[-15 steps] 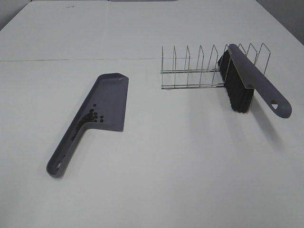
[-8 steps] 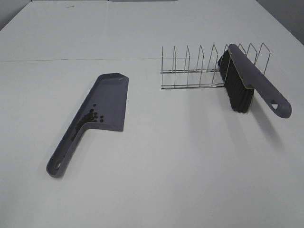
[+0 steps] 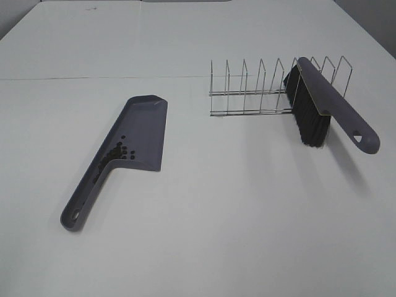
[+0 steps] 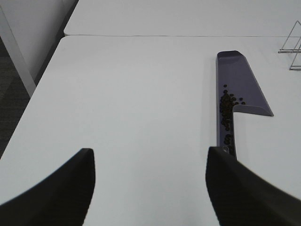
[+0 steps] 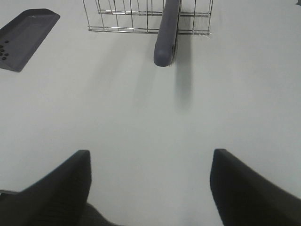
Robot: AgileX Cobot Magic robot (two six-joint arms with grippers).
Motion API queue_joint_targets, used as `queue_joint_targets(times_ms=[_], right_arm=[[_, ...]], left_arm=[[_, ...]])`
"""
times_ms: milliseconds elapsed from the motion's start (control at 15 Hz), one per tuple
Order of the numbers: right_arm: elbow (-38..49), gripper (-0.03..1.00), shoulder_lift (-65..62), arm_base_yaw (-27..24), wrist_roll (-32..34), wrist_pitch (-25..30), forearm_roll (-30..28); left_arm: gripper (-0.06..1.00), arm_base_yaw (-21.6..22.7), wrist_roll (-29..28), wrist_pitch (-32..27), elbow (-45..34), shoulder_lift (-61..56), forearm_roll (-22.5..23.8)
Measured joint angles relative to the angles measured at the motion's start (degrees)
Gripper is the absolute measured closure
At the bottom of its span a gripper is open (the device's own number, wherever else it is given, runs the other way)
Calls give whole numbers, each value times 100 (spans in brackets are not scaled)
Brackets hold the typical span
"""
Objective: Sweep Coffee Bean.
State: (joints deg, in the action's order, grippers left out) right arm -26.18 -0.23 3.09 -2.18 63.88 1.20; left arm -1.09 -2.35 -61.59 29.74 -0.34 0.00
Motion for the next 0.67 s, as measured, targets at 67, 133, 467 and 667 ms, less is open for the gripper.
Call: queue_joint_targets(times_ms=[67,133,467,667], right_arm=[[0,34,0,0,0,0,0],[0,34,0,0,0,0,0],[0,34,0,0,0,0,0],[0,34,0,0,0,0,0]], left_arm=[[33,0,0,0,0,0,0],[33,0,0,0,0,0,0],[33,0,0,0,0,0,0],[33,0,0,0,0,0,0]])
